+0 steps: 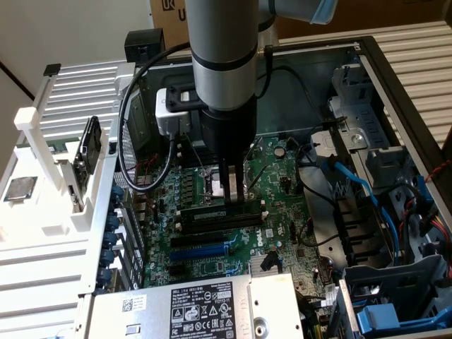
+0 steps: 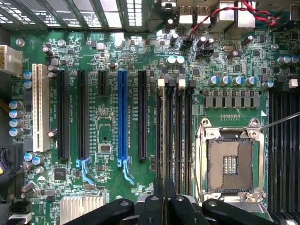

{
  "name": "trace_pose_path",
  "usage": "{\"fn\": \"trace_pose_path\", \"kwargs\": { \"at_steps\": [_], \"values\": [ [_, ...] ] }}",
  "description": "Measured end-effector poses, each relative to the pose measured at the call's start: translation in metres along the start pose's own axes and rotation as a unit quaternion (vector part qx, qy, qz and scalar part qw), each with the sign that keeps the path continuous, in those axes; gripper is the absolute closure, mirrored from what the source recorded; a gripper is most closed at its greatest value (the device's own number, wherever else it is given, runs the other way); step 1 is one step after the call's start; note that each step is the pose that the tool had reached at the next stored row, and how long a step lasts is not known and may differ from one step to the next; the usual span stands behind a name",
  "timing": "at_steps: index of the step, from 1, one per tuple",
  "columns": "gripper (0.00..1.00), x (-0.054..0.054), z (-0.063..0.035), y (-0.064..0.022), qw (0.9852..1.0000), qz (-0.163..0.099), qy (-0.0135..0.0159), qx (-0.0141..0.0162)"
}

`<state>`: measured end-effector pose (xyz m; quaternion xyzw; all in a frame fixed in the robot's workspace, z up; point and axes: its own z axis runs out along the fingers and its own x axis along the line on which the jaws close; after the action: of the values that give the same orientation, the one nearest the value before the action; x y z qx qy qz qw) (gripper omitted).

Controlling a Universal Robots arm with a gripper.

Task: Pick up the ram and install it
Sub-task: 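Pick up the ram and move it above insertion slot, then insert the ram into the slot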

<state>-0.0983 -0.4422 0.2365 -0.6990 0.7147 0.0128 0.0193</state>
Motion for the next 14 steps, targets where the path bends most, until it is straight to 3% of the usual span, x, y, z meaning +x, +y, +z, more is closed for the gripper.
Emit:
{"fn": "trace_pose_path", "kwargs": {
  "at_steps": [14],
  "values": [
    [0.88, 0.0000, 0.0012, 0.0002, 1.0000, -0.001, 0.0000, 0.0000]
  ]
}}
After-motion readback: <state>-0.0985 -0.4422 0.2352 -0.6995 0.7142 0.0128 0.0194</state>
